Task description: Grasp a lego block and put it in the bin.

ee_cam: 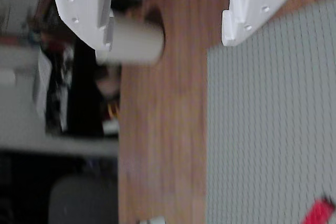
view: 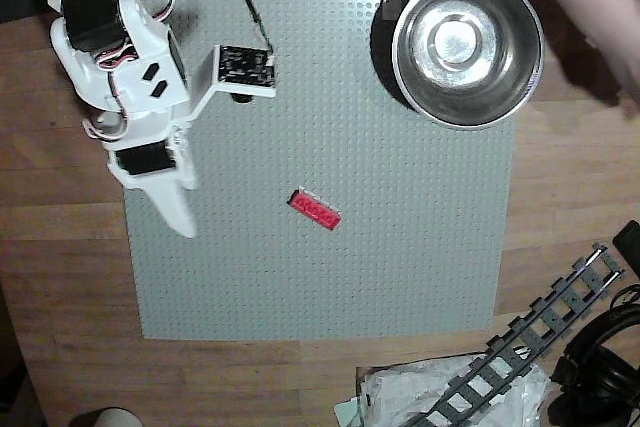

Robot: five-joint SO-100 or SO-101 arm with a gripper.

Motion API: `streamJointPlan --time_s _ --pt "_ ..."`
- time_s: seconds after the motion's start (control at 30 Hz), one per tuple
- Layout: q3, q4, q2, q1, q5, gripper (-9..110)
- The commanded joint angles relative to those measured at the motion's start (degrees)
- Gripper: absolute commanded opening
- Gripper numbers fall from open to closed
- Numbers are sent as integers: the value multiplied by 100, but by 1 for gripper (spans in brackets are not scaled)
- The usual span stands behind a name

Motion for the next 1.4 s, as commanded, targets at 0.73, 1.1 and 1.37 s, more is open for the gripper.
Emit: streamJointPlan --time_s 0.73,1.1,1.37 --pt "-3164 -1037 -6337 -1301 3612 19" --pt "-4772 -932 -8183 -1266 4271 19" --pt "-5405 -694 -9141 -1266 4605 19"
